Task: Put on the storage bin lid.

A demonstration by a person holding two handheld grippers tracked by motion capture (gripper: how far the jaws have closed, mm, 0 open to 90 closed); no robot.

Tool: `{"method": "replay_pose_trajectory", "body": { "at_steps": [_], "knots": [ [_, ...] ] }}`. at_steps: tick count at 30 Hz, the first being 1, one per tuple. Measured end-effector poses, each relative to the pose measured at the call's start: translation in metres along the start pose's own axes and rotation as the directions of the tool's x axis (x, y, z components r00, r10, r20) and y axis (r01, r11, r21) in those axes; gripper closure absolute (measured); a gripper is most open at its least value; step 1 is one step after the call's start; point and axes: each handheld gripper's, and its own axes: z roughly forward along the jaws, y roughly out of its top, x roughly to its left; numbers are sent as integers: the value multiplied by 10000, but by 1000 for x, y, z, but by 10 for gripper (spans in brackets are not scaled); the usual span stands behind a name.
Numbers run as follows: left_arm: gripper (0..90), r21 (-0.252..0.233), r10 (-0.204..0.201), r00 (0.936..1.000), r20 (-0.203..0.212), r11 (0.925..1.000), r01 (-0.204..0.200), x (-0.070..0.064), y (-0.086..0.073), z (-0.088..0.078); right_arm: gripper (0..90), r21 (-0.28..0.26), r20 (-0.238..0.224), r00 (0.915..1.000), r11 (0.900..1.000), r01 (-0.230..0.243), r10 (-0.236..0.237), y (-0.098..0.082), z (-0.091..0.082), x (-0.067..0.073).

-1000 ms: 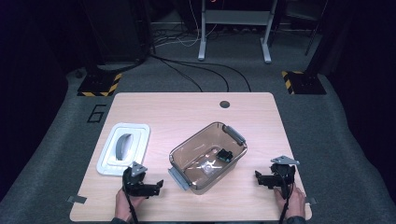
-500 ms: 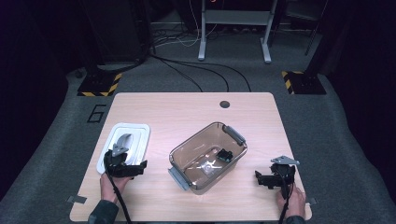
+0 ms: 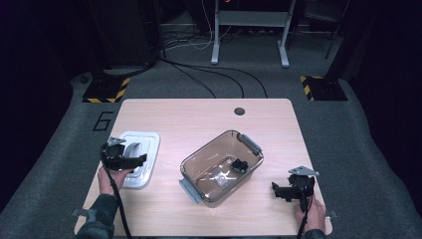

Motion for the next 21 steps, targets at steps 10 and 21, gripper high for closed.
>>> {"method": "replay_pose_trajectory", "body": {
  "at_steps": [10,21],
  "knots": [
    [3,352,-846,9919,-945,9955,882,23,-3,27,0,6,0,10000,10000,-5,5,0,0,0],
    [411,779,-1019,9936,-496,9914,1055,28,-6,37,0,8,0,10000,10000,2,-2,0,0,0]
  ]
}}
